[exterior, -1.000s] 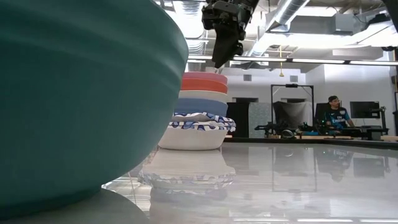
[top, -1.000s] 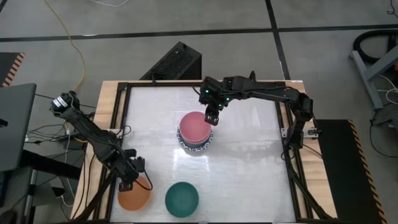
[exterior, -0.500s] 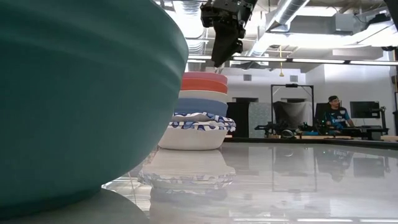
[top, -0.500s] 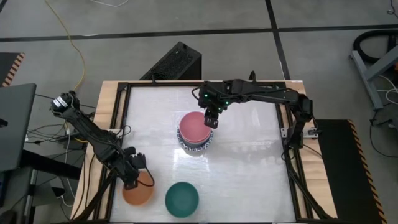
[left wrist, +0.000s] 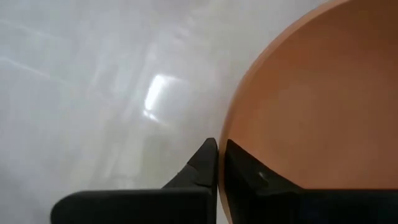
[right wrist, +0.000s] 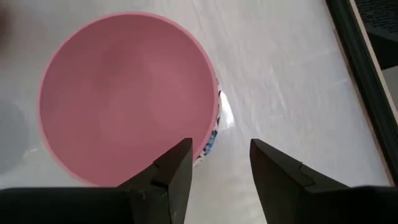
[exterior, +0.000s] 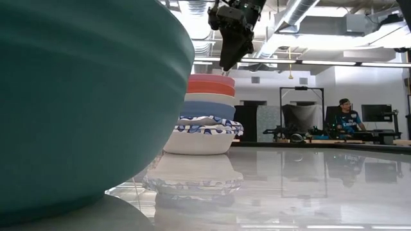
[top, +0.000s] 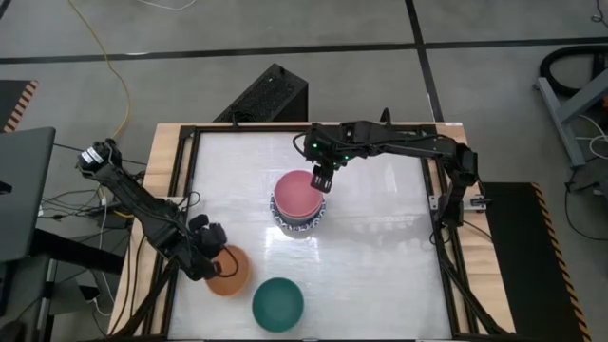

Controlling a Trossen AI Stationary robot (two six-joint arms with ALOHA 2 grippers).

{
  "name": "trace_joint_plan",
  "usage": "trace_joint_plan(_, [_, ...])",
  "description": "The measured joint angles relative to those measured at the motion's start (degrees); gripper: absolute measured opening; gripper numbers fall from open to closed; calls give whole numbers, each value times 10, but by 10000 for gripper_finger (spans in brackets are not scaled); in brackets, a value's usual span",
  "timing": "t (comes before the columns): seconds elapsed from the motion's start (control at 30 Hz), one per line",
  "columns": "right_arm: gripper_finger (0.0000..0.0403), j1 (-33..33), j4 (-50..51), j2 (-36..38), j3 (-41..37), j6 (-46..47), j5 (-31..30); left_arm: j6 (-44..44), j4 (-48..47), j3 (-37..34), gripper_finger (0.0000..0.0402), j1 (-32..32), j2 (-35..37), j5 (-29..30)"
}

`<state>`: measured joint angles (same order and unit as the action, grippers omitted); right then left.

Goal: Nest bowls inside each other
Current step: Stack the yellow bowl on top of the pink bowl

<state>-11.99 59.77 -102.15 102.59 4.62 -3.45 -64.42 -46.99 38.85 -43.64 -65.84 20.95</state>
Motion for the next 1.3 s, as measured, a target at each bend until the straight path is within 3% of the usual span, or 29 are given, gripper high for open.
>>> trace_joint_plan(0.33, [179, -14, 0, 0, 0, 14, -32, -46, -27, -1, 0, 0, 9, 117])
trace_joint_plan(0.63, [179, -13, 0, 0, 0, 0, -86, -77, -43, -1, 0, 8, 27, 299])
trace_joint_plan(1.03, [179, -10, -1, 1, 0, -1, -92, -83, -81, -1, 0, 47, 26, 344])
trace_joint_plan(1.3, [179, -10, -39, 3, 0, -4, -118, -68, -80, -1, 0, 69, 34, 432])
